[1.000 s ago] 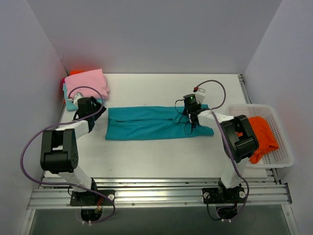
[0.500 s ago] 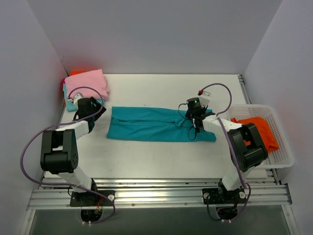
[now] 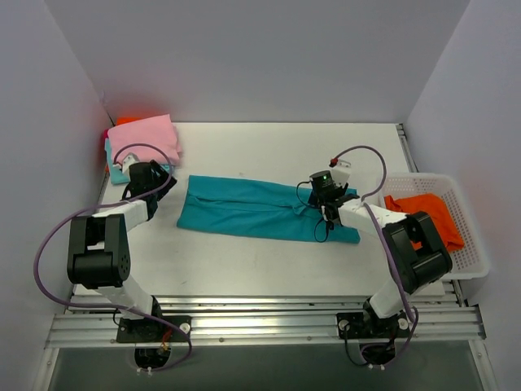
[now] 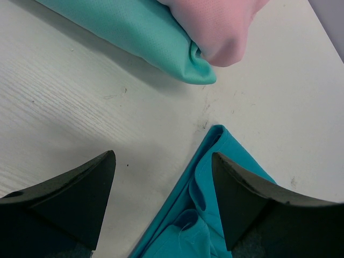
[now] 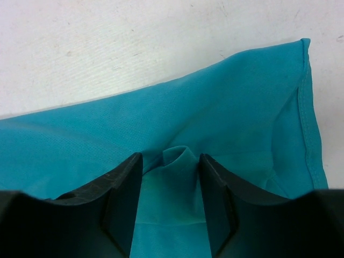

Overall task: Fold and stack the t-shirts
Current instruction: Fold the other side of the tshirt into a rectangle

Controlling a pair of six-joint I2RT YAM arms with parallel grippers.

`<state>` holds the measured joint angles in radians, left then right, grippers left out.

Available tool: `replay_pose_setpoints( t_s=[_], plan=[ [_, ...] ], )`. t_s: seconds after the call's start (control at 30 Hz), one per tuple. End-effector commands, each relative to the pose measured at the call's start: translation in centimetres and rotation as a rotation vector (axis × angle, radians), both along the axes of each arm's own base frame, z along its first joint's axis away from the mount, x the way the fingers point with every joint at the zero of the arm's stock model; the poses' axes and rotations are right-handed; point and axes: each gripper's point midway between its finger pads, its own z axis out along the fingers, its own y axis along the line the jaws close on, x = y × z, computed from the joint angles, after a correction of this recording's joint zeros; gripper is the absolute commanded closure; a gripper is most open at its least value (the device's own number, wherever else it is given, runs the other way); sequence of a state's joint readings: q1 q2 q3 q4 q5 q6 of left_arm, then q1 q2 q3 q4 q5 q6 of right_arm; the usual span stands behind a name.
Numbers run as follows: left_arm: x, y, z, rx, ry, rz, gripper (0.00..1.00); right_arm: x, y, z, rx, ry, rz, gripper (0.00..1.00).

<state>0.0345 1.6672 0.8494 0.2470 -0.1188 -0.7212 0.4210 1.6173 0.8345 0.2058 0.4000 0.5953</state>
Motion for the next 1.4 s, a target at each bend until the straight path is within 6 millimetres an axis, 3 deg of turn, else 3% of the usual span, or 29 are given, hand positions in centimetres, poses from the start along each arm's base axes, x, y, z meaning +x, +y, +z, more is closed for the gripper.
replay_pose_setpoints(
  t_s=[0.0, 0.03, 0.07, 0.17, 0.43, 0.63, 0.9, 0.93, 1.1, 1.13, 1.3, 1.33, 1.37],
  plan=[
    [0.9, 0.2, 1.1, 0.002, -0.054, 0.001, 0.19, -0.6, -0.8, 1.4, -0.022, -0.029, -0.038, 0.56],
    [0.9, 0.1, 1.0, 0.001, -0.051, 0.0, 0.19, -0.7, -0.8, 1.5, -0.023, -0.032, -0.04, 0.52],
    [0.8, 0.1, 1.0, 0.001, -0.049, -0.002, 0.19, -0.9, -0.9, 1.6, -0.023, -0.032, -0.043, 0.35],
    [0.8, 0.1, 1.1, 0.001, -0.052, 0.0, 0.19, -1.2, -1.4, 2.2, -0.03, -0.051, -0.055, 0.15],
    [0.8, 0.1, 1.1, 0.001, -0.054, 0.0, 0.19, -0.7, -2.3, 2.3, -0.059, -0.06, -0.083, 0.15],
    [0.8, 0.1, 1.1, 0.001, -0.054, -0.002, 0.19, 0.0, -3.0, 0.6, -0.083, -0.027, -0.096, 0.24],
    [0.8, 0.2, 1.1, 0.002, -0.055, -0.001, 0.19, 0.4, -3.3, -1.1, -0.078, -0.002, -0.094, 0.44],
    [0.8, 0.2, 1.1, 0.002, -0.055, -0.001, 0.19, 0.4, -3.2, -1.1, -0.075, -0.003, -0.09, 0.51],
    [0.8, 0.1, 1.1, 0.003, -0.055, -0.001, 0.2, 0.4, -3.0, -0.9, -0.066, -0.009, -0.081, 0.66],
    [0.9, 0.1, 1.2, 0.003, -0.058, -0.001, 0.2, 0.4, -3.0, -0.6, -0.062, -0.015, -0.08, 0.76],
    [0.8, 0.2, 1.0, 0.003, -0.053, 0.0, 0.2, -0.1, -3.2, -0.4, -0.058, -0.018, -0.078, 0.92],
    [0.8, 0.1, 1.0, 0.003, -0.053, -0.001, 0.2, -0.2, -3.1, -0.3, -0.056, -0.019, -0.076, 1.0],
    [0.9, 0.1, 1.1, 0.003, -0.055, -0.001, 0.2, -0.4, -3.2, -0.5, -0.057, -0.012, -0.075, 1.0]
  ],
)
